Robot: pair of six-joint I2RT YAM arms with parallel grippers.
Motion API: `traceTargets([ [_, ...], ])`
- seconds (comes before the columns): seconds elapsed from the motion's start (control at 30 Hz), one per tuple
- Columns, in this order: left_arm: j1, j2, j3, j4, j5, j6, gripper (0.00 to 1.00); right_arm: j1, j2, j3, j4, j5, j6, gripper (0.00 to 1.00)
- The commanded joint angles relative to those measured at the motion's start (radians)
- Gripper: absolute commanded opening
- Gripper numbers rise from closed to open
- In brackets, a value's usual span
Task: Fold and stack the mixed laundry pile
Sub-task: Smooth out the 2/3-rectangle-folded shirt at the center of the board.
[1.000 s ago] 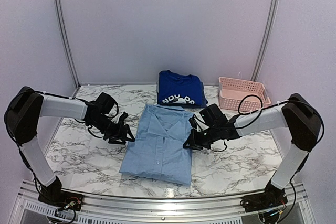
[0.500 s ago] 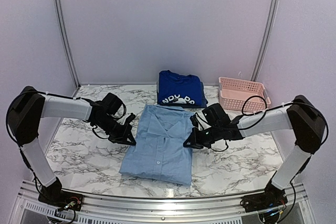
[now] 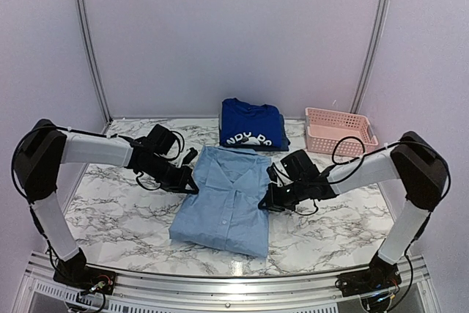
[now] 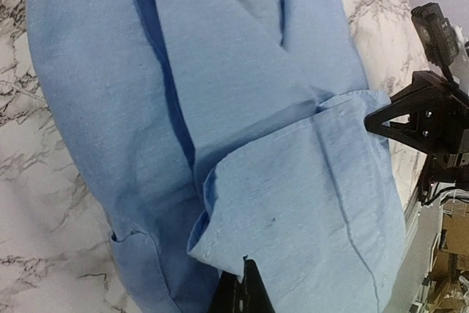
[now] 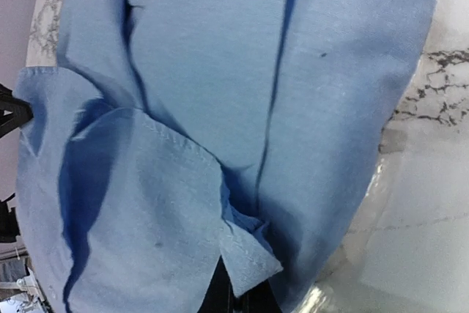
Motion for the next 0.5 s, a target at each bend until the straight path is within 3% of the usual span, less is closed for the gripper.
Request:
traceTargets([
  [0.0, 0.002, 0.092, -0.002, 0.046, -0.055, 0.011, 0.00, -0.022, 0.121, 0.088, -0.005, 0.041, -0.042, 0.00],
  [0.37, 0.009, 0.164, 0.028, 0.042, -0.141, -0.070, 0.00, -0.104, 0.210, 0.192, -0.123, 0.064, -0.160, 0.00],
  [0.47, 0.013, 0.165, 0.034, 0.026, -0.143, -0.074, 0.00, -0.101, 0.145, 0.225, -0.159, 0.034, -0.191, 0.21],
])
